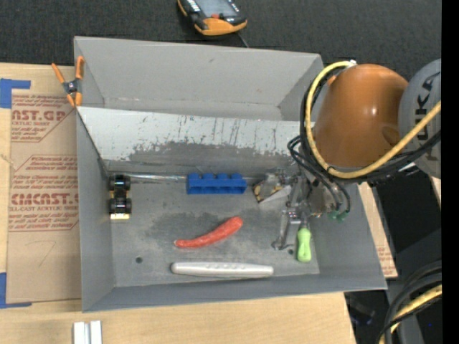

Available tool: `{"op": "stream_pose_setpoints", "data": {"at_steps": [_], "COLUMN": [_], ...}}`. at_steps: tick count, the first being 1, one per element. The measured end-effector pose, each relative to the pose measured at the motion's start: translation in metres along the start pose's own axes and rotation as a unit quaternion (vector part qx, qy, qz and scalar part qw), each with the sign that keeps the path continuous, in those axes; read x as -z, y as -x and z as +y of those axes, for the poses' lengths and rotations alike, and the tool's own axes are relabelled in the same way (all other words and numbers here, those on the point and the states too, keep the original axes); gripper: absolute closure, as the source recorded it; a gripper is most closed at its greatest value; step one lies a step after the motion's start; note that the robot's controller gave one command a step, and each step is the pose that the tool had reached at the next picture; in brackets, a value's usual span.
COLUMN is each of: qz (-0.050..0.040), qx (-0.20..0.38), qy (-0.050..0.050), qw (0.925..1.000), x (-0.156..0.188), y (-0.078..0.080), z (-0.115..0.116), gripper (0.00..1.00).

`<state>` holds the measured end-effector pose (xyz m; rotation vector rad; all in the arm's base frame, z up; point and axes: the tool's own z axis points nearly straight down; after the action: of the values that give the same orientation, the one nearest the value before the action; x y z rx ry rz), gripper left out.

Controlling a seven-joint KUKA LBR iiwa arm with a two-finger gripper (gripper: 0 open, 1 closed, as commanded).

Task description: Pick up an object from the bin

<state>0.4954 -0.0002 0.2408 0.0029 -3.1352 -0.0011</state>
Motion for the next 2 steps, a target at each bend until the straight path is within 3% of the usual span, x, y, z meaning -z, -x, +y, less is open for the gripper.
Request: {"op": "stream_pose_setpoints", "data": {"at_steps": [1,2], "qz": [-0.0041,-0.0048], "qx": [0.0,0.107], "qy": [0.0,-0.001], "qw": [1.0,0.9942], "x": [0.004,-0.093], "y": [0.002,-0.002], "z": [0.0,0.044], "gripper": [0.0,0.0]}}
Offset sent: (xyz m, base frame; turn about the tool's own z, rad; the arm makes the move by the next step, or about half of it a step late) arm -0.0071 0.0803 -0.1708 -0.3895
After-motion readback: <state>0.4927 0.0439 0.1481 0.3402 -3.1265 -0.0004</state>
